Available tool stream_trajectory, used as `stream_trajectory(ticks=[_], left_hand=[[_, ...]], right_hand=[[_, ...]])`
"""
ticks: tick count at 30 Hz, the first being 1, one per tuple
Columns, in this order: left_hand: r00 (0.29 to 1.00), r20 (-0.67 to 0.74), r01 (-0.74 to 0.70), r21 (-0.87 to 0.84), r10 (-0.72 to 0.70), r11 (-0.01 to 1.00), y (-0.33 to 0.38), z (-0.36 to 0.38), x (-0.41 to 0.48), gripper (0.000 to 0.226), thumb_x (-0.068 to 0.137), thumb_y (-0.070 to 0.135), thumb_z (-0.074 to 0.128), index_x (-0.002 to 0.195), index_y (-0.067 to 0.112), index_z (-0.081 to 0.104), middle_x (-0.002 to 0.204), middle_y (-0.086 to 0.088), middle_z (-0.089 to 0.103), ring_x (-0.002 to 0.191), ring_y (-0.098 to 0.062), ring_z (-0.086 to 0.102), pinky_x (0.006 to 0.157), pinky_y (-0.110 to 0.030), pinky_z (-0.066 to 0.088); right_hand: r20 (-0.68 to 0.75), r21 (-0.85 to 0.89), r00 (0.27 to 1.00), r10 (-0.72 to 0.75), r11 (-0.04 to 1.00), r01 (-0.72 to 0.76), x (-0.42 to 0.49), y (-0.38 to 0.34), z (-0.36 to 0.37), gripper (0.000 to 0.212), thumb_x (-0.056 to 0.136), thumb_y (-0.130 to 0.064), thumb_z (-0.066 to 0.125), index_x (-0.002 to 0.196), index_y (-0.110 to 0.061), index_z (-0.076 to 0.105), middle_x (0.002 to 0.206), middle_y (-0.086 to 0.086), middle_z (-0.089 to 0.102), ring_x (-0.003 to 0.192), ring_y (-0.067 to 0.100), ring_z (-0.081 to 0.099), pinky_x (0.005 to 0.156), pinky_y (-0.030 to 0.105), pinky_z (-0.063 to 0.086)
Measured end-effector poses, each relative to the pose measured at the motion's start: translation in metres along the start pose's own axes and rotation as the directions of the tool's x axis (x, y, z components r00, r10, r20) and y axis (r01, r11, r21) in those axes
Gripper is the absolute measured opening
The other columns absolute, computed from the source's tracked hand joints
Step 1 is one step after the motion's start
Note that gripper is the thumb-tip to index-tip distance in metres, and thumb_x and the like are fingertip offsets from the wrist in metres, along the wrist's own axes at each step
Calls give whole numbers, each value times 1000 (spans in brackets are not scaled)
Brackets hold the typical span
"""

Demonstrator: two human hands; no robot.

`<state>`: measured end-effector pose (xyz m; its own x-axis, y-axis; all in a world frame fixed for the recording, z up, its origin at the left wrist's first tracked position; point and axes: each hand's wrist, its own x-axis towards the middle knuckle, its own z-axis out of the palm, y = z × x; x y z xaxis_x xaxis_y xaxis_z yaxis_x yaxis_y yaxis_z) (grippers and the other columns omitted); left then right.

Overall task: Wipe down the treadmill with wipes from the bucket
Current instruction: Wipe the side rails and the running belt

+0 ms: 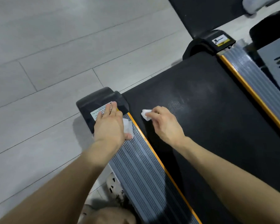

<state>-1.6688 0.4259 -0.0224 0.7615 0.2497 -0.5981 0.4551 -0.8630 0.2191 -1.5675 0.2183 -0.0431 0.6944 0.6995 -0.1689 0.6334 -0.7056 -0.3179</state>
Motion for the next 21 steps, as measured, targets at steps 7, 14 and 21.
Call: stream_trajectory(ticks=[7, 14, 21], left_hand=[[1000, 18, -13, 9, 13, 1000, 2, -3, -3, 107, 86, 63, 79, 165, 13, 28, 179, -6, -11, 166, -25, -9, 134, -49, 8], [1000, -21, 10, -34, -10, 999, -2, 4, -1, 116, 82, 60, 84, 167, 11, 23, 179, -2, -11, 166, -21, -8, 135, -46, 9], [995, 28, 101, -47, -100, 994, 12, -7, -3, 114, 75, 48, 94, 162, 7, 33, 179, -2, -10, 166, -21, -5, 135, -44, 11]], right_hand=[[-25, 52, 999, -34, 998, 35, 43, -7, -6, 29, 106, -9, 54, 126, -15, 73, 112, 0, 62, 103, 21, 58, 83, 42, 56], [-55, 42, 978, -202, 978, 204, 113, -7, 6, 31, 103, -10, 54, 122, -18, 77, 110, -2, 62, 106, 21, 59, 87, 35, 54], [141, 193, 803, -579, 812, 551, -2, 27, 0, 35, 97, 0, 57, 121, -19, 74, 109, -3, 57, 101, 20, 54, 90, 30, 51]])
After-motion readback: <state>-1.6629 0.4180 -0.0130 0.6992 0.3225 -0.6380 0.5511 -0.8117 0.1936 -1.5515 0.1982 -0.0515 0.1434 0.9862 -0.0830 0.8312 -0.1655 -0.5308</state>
